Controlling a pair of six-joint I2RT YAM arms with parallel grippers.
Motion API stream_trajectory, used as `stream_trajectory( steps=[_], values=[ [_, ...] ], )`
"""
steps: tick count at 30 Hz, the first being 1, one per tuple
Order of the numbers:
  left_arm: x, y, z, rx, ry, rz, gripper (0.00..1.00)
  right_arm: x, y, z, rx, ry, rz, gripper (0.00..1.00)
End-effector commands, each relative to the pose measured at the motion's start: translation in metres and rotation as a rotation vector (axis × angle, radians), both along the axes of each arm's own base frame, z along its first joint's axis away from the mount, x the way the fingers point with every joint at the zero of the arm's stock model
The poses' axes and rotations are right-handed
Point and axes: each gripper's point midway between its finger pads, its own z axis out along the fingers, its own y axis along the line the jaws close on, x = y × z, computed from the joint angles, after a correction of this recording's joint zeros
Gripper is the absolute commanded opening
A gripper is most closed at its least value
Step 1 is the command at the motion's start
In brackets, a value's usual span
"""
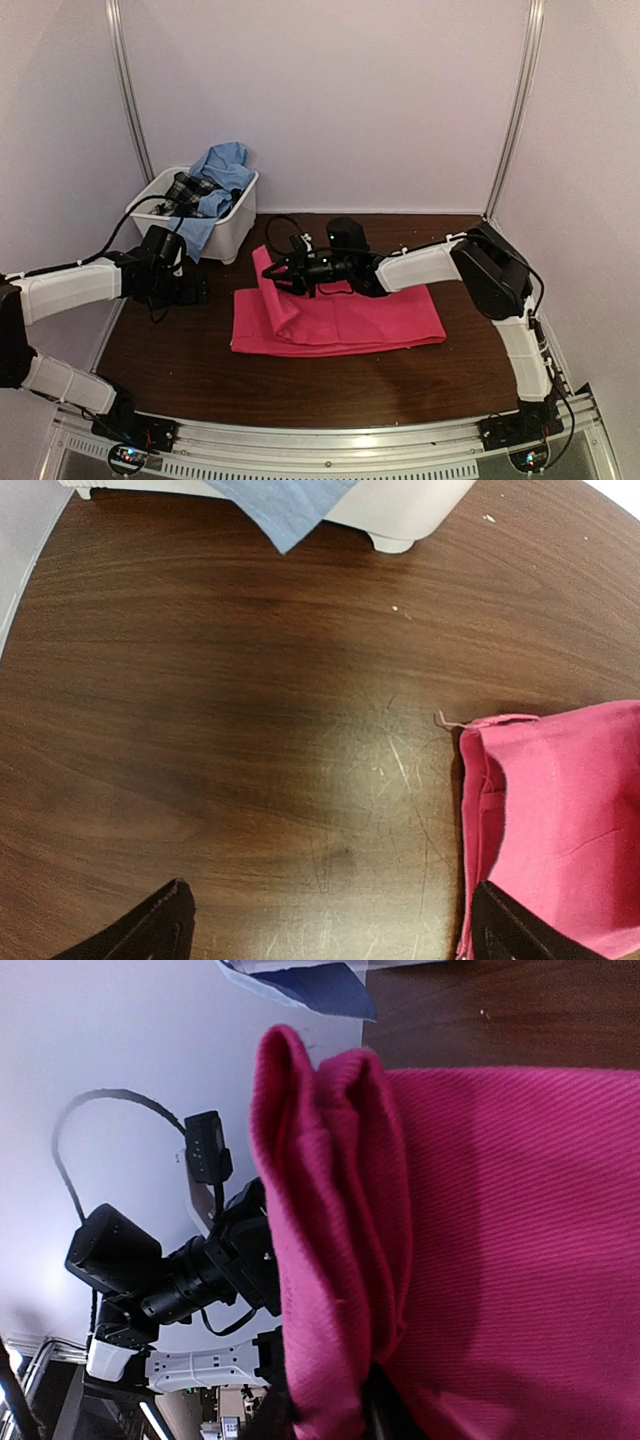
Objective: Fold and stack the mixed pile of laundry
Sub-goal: Fold the rectangle-folded trousers at the center of the board.
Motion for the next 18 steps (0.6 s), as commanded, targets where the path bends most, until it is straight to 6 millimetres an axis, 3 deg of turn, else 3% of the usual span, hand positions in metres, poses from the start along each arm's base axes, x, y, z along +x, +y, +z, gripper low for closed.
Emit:
stream_trajectory(
  steps=[1, 5, 6, 8, 10, 13, 16, 18],
  values=[
    [0.015, -0.009, 0.016, -0.052, -0.050, -0.016, 0.98, -0.017, 0.029, 0.044, 0.147, -0.082, 0.093, 0.35],
    [0.016, -0.021, 0.023, -0.095, -0.074, -0.071, 0.98, -0.026, 0.020, 0.069, 0.165, -0.155, 0.133, 0.52],
    [0.017, -0.025, 0.025, -0.113, -0.082, -0.092, 0.98, -0.024, 0.009, 0.081, 0.163, -0.197, 0.125, 0.56],
    [0.016, -0.037, 0.029, -0.147, -0.097, -0.137, 0.98, -0.016, -0.014, 0.080, 0.081, -0.250, 0.090, 0.61],
    [0.012, -0.051, 0.030, -0.179, -0.101, -0.186, 0.98, -0.002, -0.042, 0.079, -0.006, -0.326, 0.037, 0.62],
    [0.007, -0.077, 0.032, -0.218, -0.114, -0.257, 0.98, 0.022, -0.098, 0.059, -0.230, -0.469, -0.064, 0.63],
    [0.005, -0.108, 0.050, -0.235, -0.181, -0.340, 0.98, 0.037, -0.153, 0.036, -0.431, -0.525, -0.127, 0.63],
    [0.007, -0.128, 0.060, -0.231, -0.204, -0.393, 0.98, 0.043, -0.187, 0.028, -0.458, -0.500, -0.160, 0.63]
  ],
)
